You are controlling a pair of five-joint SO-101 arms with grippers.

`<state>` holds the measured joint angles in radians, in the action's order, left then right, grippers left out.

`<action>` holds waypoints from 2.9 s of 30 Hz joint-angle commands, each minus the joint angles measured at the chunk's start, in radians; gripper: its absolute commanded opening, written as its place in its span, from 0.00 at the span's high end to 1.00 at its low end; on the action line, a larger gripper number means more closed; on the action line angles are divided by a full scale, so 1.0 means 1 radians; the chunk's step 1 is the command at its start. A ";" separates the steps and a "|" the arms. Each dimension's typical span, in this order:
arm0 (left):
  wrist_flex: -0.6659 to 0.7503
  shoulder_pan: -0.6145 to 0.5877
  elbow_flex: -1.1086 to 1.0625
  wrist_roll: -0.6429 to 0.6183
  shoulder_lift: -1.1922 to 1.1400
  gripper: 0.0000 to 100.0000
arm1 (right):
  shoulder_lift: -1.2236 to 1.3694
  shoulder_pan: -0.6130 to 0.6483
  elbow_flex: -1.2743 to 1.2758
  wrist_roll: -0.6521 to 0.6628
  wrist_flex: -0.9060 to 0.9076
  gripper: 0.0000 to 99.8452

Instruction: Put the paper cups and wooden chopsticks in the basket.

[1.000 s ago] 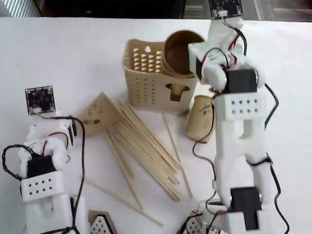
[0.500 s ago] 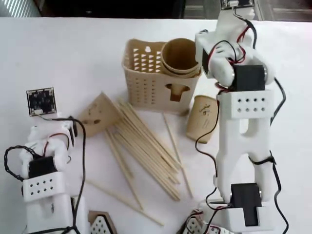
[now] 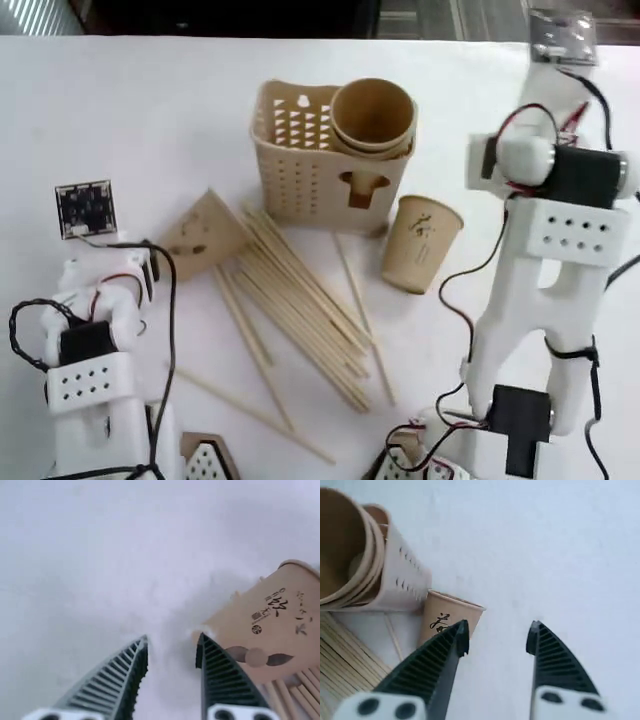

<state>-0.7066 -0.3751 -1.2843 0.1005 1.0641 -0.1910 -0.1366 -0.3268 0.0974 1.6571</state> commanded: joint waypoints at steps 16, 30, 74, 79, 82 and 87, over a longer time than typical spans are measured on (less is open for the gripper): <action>0.020 -0.004 0.006 -0.005 0.024 0.83 | 0.257 0.045 0.278 0.565 -0.259 0.80; 0.020 -0.002 0.006 -0.005 0.024 0.83 | 0.348 0.053 0.281 0.649 -0.320 0.72; 0.020 -0.004 0.006 -0.005 0.024 0.83 | 0.437 0.039 0.279 0.152 -0.234 0.72; 0.020 -0.004 0.006 -0.005 0.024 0.83 | 0.437 0.036 0.279 0.152 -0.108 0.72; 0.020 -0.004 0.006 -0.005 0.024 0.83 | 0.437 0.036 0.279 0.152 -0.036 0.72; 0.020 -0.004 0.006 -0.005 0.024 0.83 | 0.435 0.013 0.279 0.209 0.018 0.72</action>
<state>-0.7066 -0.3751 -1.2843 0.1005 1.0641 0.2677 -0.1043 -0.0338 0.2539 1.6479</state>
